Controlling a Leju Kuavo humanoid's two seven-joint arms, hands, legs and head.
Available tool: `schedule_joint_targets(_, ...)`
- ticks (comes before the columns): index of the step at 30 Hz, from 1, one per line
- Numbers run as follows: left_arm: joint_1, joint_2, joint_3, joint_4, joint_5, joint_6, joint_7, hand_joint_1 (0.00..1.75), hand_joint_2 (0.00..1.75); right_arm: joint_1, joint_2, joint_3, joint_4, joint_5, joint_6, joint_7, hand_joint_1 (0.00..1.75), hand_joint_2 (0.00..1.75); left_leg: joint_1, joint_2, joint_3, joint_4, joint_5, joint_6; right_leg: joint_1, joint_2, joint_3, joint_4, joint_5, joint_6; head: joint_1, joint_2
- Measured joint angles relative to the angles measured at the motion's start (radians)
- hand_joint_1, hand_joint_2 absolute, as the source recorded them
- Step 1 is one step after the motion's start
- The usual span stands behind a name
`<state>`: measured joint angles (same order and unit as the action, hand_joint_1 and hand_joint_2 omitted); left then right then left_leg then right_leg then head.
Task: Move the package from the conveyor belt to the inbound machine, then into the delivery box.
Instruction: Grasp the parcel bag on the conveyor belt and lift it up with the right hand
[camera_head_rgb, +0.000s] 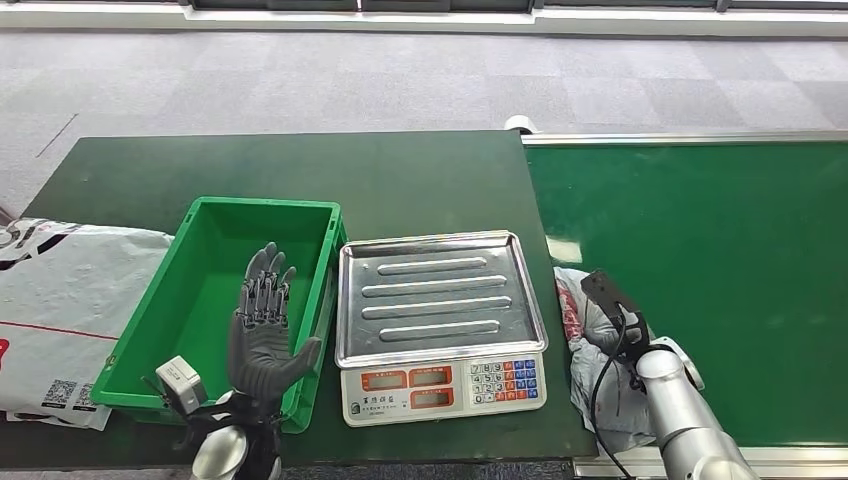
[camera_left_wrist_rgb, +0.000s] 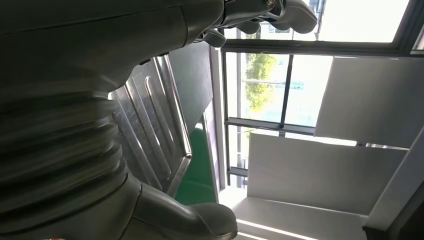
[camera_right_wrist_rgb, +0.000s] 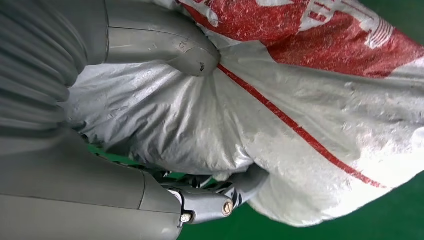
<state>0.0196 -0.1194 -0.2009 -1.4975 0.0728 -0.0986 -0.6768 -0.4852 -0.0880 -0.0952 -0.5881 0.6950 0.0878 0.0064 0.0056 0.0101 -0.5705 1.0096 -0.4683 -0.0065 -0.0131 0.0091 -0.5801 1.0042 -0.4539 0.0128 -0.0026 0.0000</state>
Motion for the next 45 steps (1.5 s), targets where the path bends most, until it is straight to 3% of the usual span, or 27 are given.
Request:
schedule_joint_targets(8,0.012,0.014,-0.001,0.003,0.01,0.016,-0.021,0.0,1.75,0.017,-0.006,0.008,-0.051,-0.02,0.002,-0.01,1.75,1.75,0.001,0.0,0.0,0.0,-0.001,-0.001,0.001,0.0,-0.001,0.0,0.0,-0.001,0.0,0.0)
schedule_joint_targets(16,0.034,0.027,-0.001,0.0,0.016,0.039,-0.023,0.0,1.75,0.054,-0.005,-0.001,-0.109,-0.124,-0.005,-0.105,1.75,1.75,0.002,0.0,-0.004,0.0,-0.001,-0.002,0.002,0.0,-0.004,0.0,-0.001,-0.002,0.0,0.0)
schedule_joint_targets(20,0.048,0.033,-0.001,-0.007,0.021,0.036,-0.025,0.0,1.75,0.093,0.001,-0.04,-0.16,-0.334,0.049,-0.248,1.75,1.75,0.002,-0.001,-0.007,-0.001,-0.001,-0.002,0.002,0.0,-0.007,0.0,-0.001,-0.002,0.0,0.0)
schedule_joint_targets(24,0.046,0.034,-0.001,-0.008,0.022,0.02,-0.026,0.0,1.75,0.132,0.004,-0.11,-0.225,-0.735,0.355,-0.438,1.75,1.75,0.001,-0.002,-0.01,-0.001,-0.001,-0.002,0.002,-0.001,-0.01,0.0,-0.001,-0.002,0.0,0.0)
schedule_joint_targets(26,0.042,0.033,-0.001,-0.009,0.022,0.016,-0.026,0.0,1.75,0.142,0.007,-0.14,-0.253,-0.848,0.458,-0.477,1.75,1.75,0.001,-0.002,-0.01,-0.001,-0.001,-0.002,0.002,-0.001,-0.01,0.0,-0.001,-0.002,0.0,0.0)
schedule_joint_targets(37,0.033,0.033,-0.001,-0.009,0.022,0.012,-0.026,0.0,1.75,0.164,0.018,-0.194,-0.305,-0.901,0.5,-0.484,1.75,1.75,0.001,-0.006,-0.011,-0.001,-0.001,-0.001,-0.001,-0.005,-0.009,0.0,-0.002,-0.002,0.0,0.0)
schedule_joint_targets(45,0.031,0.035,-0.001,-0.011,0.026,-0.029,-0.026,0.0,1.75,0.225,0.022,-0.198,-0.446,-1.278,0.589,-0.464,1.75,1.75,0.001,-0.009,-0.012,0.0,-0.001,-0.001,-0.001,-0.006,-0.009,0.0,-0.002,-0.001,0.0,0.0)
